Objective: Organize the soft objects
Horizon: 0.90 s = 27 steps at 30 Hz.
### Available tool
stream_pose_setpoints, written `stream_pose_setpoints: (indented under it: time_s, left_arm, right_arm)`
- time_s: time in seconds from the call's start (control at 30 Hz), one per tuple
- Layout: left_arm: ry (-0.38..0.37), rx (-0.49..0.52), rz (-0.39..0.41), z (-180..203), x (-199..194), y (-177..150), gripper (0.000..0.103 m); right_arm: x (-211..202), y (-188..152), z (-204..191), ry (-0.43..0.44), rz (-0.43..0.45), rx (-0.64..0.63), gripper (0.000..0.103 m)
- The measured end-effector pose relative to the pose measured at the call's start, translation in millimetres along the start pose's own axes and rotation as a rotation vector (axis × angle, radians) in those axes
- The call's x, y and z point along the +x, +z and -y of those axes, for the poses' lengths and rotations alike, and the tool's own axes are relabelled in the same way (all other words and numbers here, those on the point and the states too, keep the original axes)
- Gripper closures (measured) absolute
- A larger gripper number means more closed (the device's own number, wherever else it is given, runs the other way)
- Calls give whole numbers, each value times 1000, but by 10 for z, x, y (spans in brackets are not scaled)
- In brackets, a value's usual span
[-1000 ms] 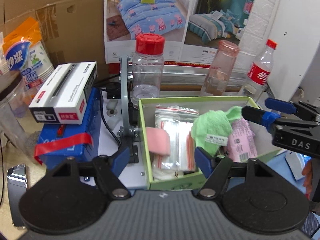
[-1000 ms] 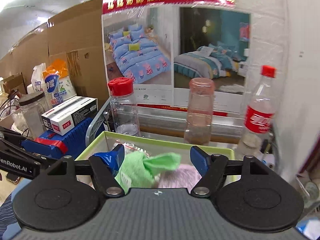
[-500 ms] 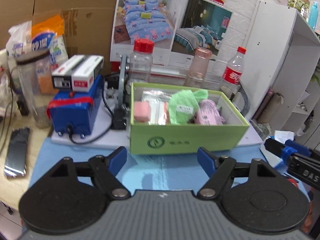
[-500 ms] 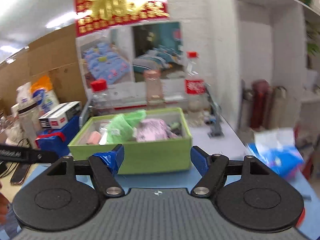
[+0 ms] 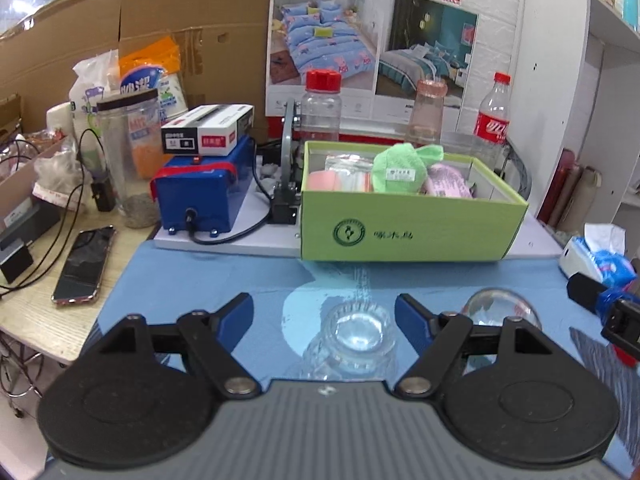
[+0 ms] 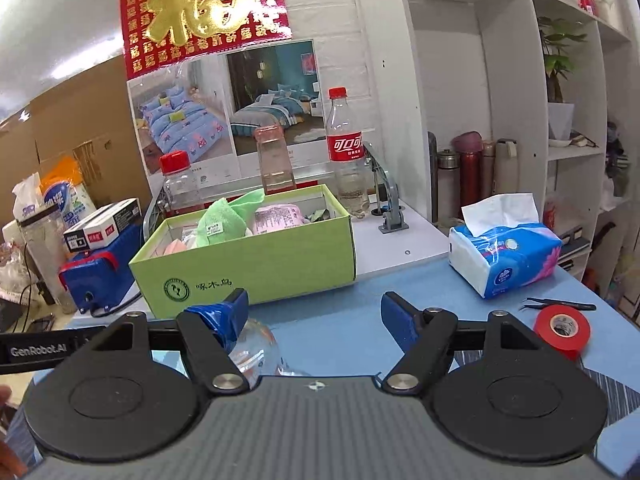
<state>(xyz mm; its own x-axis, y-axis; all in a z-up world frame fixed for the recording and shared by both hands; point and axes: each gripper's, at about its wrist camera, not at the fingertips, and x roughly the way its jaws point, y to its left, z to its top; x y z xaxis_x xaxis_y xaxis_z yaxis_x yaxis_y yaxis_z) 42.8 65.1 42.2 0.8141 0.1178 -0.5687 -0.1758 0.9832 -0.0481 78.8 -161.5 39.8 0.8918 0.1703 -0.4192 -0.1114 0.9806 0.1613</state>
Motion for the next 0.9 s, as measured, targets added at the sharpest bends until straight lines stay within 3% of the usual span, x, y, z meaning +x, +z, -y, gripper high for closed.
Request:
stream_pose_setpoints:
  time_s: [0.43,0.9]
  left_arm:
    - [18,15,-14,59,-98,-482,25]
    - [80,35,21,102,-177,-533,24]
  right_arm:
    - [-77,-377,73,16,-108,-12,44]
    - [-136,-422,179,-3,-114,21,43]
